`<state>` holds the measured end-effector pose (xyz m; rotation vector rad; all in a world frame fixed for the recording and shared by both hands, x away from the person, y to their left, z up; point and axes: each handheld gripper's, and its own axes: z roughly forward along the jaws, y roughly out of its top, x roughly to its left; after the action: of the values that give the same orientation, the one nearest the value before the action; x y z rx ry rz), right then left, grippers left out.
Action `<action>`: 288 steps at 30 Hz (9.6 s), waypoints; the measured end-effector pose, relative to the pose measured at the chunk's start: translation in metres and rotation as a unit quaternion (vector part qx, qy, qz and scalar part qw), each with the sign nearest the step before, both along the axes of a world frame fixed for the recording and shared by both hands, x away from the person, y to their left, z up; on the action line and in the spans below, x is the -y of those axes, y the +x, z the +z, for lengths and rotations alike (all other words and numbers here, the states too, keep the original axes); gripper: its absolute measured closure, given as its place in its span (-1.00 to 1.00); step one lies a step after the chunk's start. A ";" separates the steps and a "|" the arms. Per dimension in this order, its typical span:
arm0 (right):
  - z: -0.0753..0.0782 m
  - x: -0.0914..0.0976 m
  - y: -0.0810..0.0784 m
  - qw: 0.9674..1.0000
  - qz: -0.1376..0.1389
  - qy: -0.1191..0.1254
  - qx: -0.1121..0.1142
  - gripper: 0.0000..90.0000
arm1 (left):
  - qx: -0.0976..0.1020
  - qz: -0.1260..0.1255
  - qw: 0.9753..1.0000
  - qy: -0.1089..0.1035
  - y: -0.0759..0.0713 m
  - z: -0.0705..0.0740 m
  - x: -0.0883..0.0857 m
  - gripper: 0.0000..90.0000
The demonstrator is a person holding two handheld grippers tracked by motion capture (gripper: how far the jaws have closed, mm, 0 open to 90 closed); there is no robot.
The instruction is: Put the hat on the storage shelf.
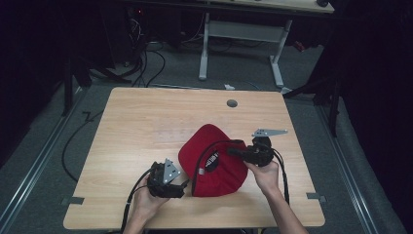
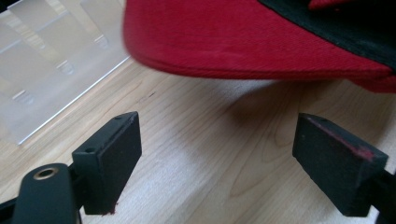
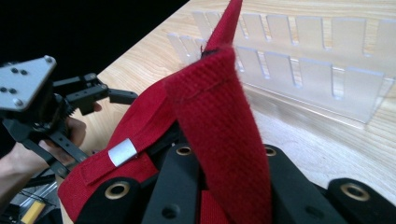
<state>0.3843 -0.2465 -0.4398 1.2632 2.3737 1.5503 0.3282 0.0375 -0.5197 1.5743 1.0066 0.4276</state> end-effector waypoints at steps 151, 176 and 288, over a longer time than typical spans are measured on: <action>-0.091 0.036 -0.008 0.956 -0.193 -0.220 0.032 -0.31 | -0.008 0.038 0.974 -0.224 0.061 0.119 -0.078 0.87; -0.091 0.035 -0.008 0.956 -0.192 -0.219 0.032 -0.31 | 0.024 0.080 0.970 -0.227 0.106 0.121 -0.091 0.87; -0.091 0.034 -0.009 0.957 -0.189 -0.219 0.032 -0.31 | -0.058 0.121 0.976 -0.171 0.045 0.039 -0.096 -0.14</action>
<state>0.3753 -0.2801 -0.5311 1.4155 2.1041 0.8828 0.3735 0.1340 -0.4810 1.1840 1.2957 0.3098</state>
